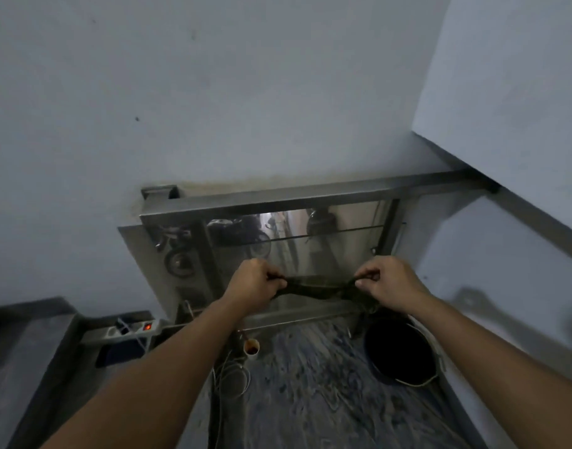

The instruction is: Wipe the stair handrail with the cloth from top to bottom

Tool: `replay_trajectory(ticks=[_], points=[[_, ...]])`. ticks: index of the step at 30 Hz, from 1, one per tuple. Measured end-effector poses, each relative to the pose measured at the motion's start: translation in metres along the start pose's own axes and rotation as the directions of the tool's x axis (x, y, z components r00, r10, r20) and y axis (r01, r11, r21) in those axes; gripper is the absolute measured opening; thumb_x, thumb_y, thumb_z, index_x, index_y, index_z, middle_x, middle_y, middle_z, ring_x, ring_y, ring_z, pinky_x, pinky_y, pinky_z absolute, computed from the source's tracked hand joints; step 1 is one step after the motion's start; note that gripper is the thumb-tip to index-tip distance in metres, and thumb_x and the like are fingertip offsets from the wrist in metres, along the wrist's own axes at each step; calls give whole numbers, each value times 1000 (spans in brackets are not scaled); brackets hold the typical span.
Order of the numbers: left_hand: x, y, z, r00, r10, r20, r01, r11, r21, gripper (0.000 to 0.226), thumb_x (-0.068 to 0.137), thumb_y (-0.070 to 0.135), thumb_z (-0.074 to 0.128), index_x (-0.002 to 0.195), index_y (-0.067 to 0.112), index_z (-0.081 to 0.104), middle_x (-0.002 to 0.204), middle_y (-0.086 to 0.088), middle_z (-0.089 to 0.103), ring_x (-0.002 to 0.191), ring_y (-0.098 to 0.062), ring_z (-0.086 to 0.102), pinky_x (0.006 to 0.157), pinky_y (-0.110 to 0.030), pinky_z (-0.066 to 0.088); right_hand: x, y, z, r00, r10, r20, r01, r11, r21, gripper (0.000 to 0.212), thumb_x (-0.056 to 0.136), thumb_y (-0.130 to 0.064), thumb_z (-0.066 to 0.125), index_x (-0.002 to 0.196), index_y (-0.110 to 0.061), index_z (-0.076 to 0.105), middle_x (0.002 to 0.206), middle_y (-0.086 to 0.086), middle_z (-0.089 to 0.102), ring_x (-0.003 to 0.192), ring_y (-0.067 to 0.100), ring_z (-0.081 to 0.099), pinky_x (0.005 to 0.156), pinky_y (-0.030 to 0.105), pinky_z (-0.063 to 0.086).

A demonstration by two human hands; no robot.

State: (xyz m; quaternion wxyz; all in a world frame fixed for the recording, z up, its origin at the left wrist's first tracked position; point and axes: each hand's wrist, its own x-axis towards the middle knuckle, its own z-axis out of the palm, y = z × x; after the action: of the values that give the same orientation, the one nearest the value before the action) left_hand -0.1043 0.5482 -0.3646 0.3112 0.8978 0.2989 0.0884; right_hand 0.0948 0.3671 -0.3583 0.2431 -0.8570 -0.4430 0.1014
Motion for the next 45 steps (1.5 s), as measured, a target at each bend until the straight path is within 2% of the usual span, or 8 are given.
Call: replay_trajectory(ticks=[6,11,16,20,26,33,39,45], points=[[89,28,9,978,160,135,-159,987,-22,16,88,20,65,100,17,74,94,-5,72,85,-15,67,81,-33,58,14,31,-25,972,214,-97,-214,977,13,7,76,-22,73,81,-26,73,67,-12,61,71,13,59,69,28,49],[145,62,46,945,256,204,-264,964,15,15,84,28,68,93,20,77,88,-4,75,80,-16,67,79,-38,57,10,73,-42,927,347,-142,-346,938,33,8,74,-21,74,76,-28,71,70,-4,67,70,15,62,68,30,52],[182,97,99,915,290,279,-307,952,17,13,81,28,70,89,21,78,87,-3,75,79,-16,67,78,-32,56,4,124,-50,881,434,-186,-437,899,30,7,72,-20,75,77,-25,75,76,-2,66,75,16,62,74,30,52],[208,107,157,899,273,343,-305,951,42,17,84,24,67,96,18,77,92,-4,74,85,-16,67,72,-23,48,9,175,-31,852,487,-194,-496,868,5,7,73,-19,74,78,-23,75,79,-1,62,77,20,61,70,26,47],[256,83,279,902,197,384,-231,972,44,16,79,23,68,92,19,77,91,-3,75,85,-18,69,78,-27,55,28,275,46,801,576,-164,-579,815,33,9,71,-18,70,77,-23,76,80,3,70,78,23,63,71,28,50],[307,11,467,862,162,480,-211,976,49,17,79,18,68,93,10,74,95,-8,71,91,-22,68,84,-35,57,60,399,191,723,658,-210,-651,751,112,10,68,-15,72,78,-16,76,86,9,71,84,27,64,78,32,52],[331,-55,602,853,207,480,-255,966,37,17,81,15,66,93,8,75,92,-12,73,87,-26,69,79,-35,59,79,492,307,705,673,-224,-665,737,121,11,73,-13,67,76,-14,77,84,9,75,82,28,67,77,23,47],[356,-100,688,854,265,448,-265,962,-63,21,83,15,66,103,11,72,105,-12,71,97,-27,67,86,-40,57,91,560,387,740,592,-319,-611,790,50,11,76,-14,69,84,-9,75,93,17,73,92,35,65,86,36,48]])
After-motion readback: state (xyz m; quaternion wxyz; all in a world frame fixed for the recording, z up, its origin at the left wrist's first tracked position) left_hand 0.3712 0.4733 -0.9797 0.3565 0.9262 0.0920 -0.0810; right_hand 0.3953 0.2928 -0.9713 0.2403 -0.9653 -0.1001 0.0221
